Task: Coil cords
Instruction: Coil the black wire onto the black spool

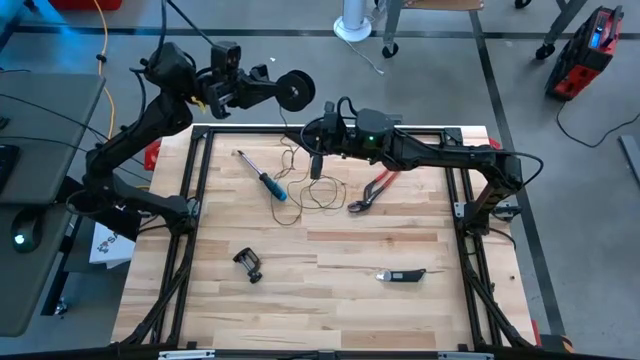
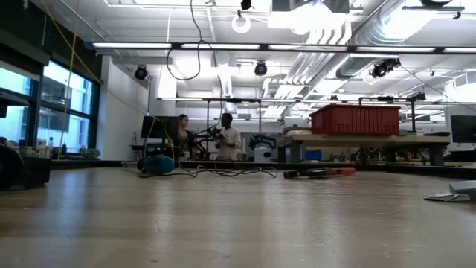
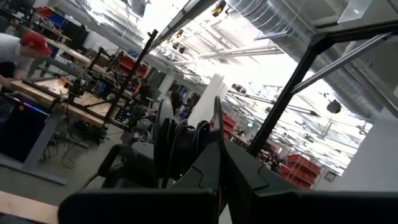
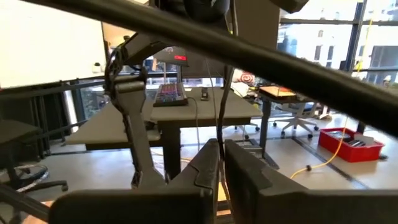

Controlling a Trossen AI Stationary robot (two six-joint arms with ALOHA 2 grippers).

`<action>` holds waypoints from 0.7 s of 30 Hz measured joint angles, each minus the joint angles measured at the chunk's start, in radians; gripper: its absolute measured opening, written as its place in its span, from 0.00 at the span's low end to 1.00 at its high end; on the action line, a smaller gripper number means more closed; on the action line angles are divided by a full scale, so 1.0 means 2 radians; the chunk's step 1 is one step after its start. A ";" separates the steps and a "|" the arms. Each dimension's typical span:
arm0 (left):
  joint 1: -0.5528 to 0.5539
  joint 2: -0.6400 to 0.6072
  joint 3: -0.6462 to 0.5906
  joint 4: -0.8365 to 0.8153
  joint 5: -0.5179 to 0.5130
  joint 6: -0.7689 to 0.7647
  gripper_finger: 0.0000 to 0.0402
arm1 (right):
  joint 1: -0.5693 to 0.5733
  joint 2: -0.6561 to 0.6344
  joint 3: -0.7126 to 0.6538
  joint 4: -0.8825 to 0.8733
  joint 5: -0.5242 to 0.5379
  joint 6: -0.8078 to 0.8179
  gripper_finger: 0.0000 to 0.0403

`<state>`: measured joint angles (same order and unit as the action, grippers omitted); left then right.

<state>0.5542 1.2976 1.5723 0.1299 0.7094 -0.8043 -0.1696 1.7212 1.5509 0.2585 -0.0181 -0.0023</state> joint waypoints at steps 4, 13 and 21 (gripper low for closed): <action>0.001 0.002 0.000 0.012 -0.004 -0.002 0.00 | 0.000 0.000 0.000 -0.007 0.000 0.008 0.01; 0.030 -0.016 0.000 -0.006 -0.002 -0.015 0.00 | 0.014 -0.022 0.000 -0.053 -0.033 0.055 0.00; 0.051 -0.047 0.000 -0.143 -0.005 -0.002 0.00 | 0.035 -0.076 0.000 -0.130 -0.048 0.054 0.00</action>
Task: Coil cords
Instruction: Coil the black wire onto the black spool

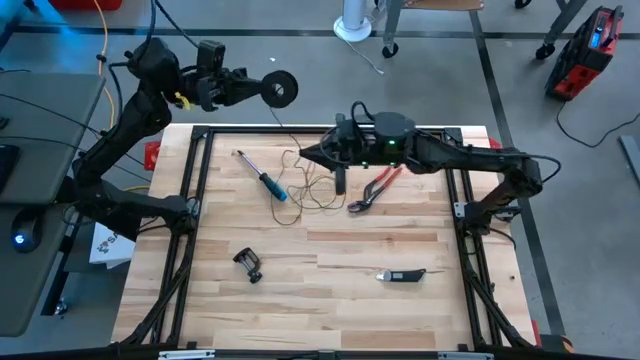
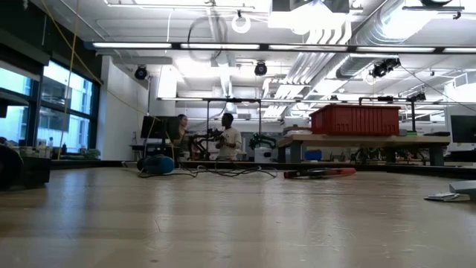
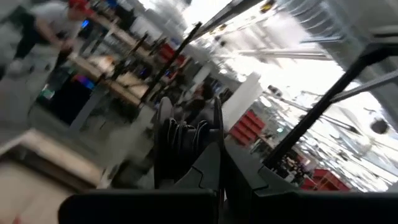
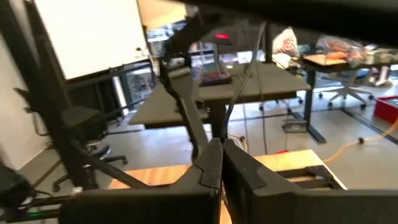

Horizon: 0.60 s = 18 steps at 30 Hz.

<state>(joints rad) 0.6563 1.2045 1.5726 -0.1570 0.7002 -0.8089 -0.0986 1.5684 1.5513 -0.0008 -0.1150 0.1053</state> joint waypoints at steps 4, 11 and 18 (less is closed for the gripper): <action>-0.001 -0.005 0.000 -0.053 0.011 -0.017 0.00 | 0.005 -0.022 0.000 -0.013 -0.001 -0.010 0.00; -0.028 -0.004 0.000 -0.078 0.027 -0.056 0.00 | -0.004 -0.036 0.000 -0.033 0.015 -0.023 0.00; -0.054 -0.004 0.000 -0.097 0.040 -0.074 0.00 | -0.006 -0.036 0.000 -0.025 0.016 -0.027 0.00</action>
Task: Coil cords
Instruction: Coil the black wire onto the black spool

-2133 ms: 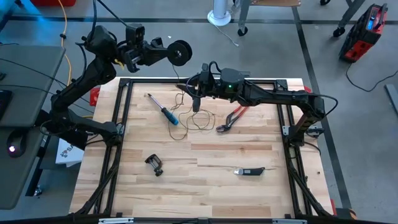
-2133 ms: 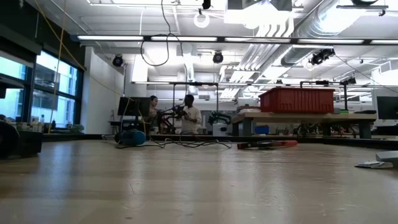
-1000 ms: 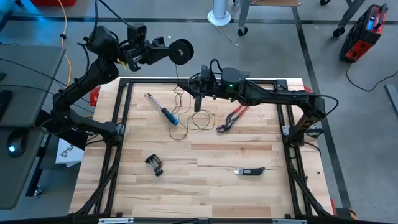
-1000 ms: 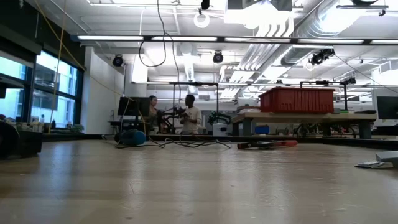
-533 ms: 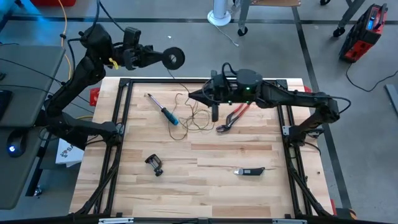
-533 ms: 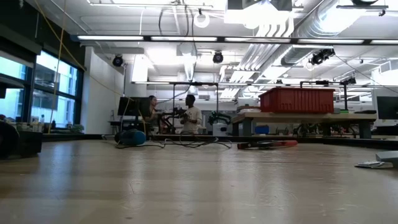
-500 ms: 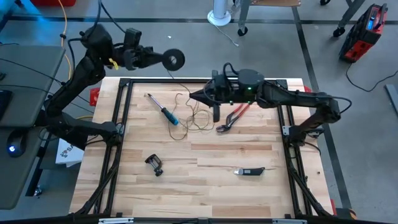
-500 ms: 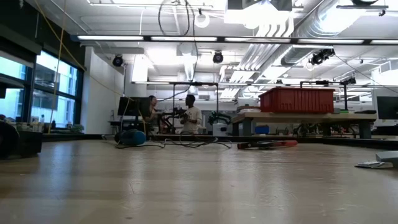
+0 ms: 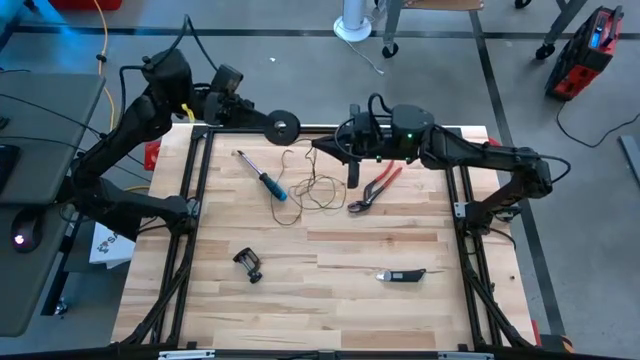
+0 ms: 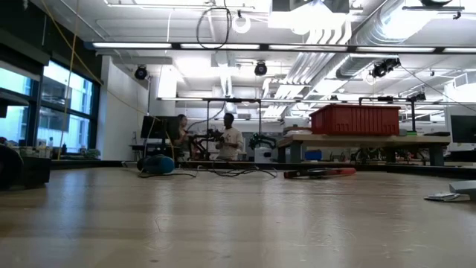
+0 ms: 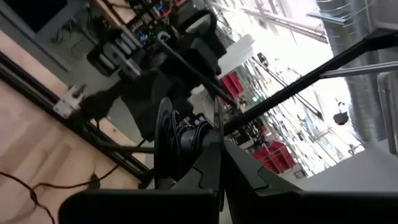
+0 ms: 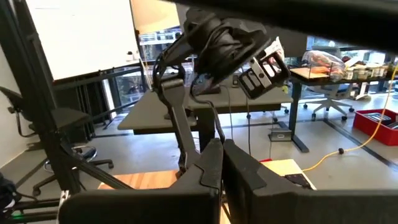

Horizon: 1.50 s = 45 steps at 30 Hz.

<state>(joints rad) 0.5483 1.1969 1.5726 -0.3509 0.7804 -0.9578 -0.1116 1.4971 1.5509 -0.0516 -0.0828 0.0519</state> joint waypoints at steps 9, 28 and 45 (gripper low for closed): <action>-0.007 0.002 0.000 -0.026 -0.015 0.009 0.00 | 0.000 -0.003 0.000 0.020 -0.019 0.006 0.00; -0.045 0.015 0.000 -0.022 -0.003 -0.031 0.00 | -0.019 -0.026 0.000 0.003 -0.008 -0.014 0.00; -0.092 0.127 0.000 0.271 0.033 -0.174 0.00 | -0.023 0.017 0.000 0.114 -0.014 0.037 0.00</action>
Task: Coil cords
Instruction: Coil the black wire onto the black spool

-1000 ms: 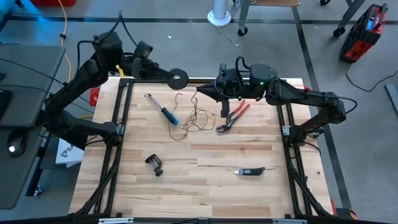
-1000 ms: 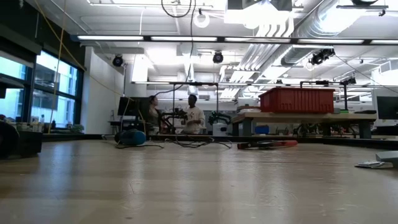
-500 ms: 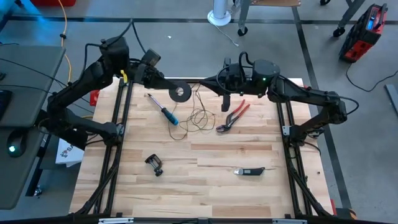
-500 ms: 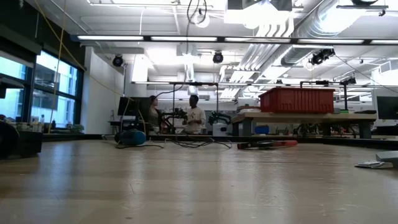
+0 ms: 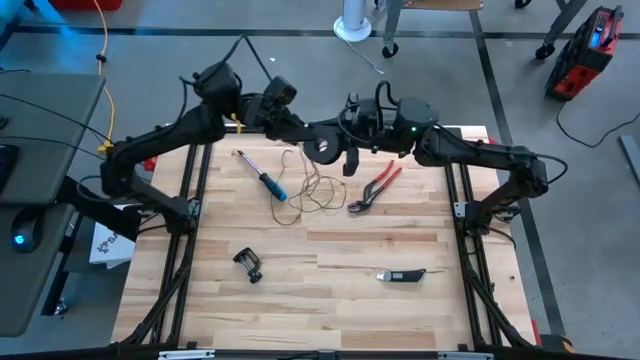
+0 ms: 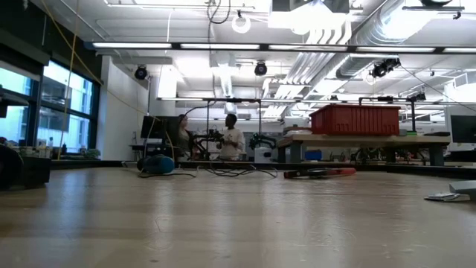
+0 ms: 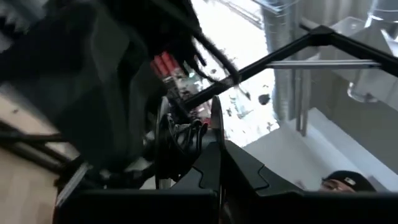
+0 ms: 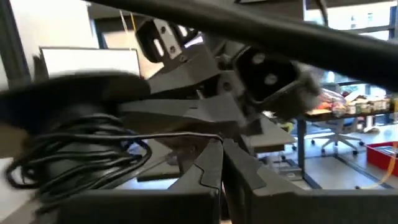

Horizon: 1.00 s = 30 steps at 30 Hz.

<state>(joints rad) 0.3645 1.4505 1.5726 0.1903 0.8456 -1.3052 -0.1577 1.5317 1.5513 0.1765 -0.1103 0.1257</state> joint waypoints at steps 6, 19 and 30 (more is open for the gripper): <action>0.008 0.023 0.000 0.082 -0.004 -0.014 0.00 | 0.002 0.007 0.000 0.020 -0.004 0.017 0.00; 0.062 0.024 0.000 0.213 -0.049 0.008 0.00 | 0.018 0.007 0.000 0.017 0.055 0.014 0.28; 0.079 0.014 0.000 0.262 -0.058 -0.001 0.00 | 0.019 0.022 0.000 -0.015 0.092 -0.022 0.37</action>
<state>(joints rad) 0.5232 1.4794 1.5723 0.7139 0.7290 -1.3063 -0.1188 1.5765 1.5509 0.1463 0.0745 0.0820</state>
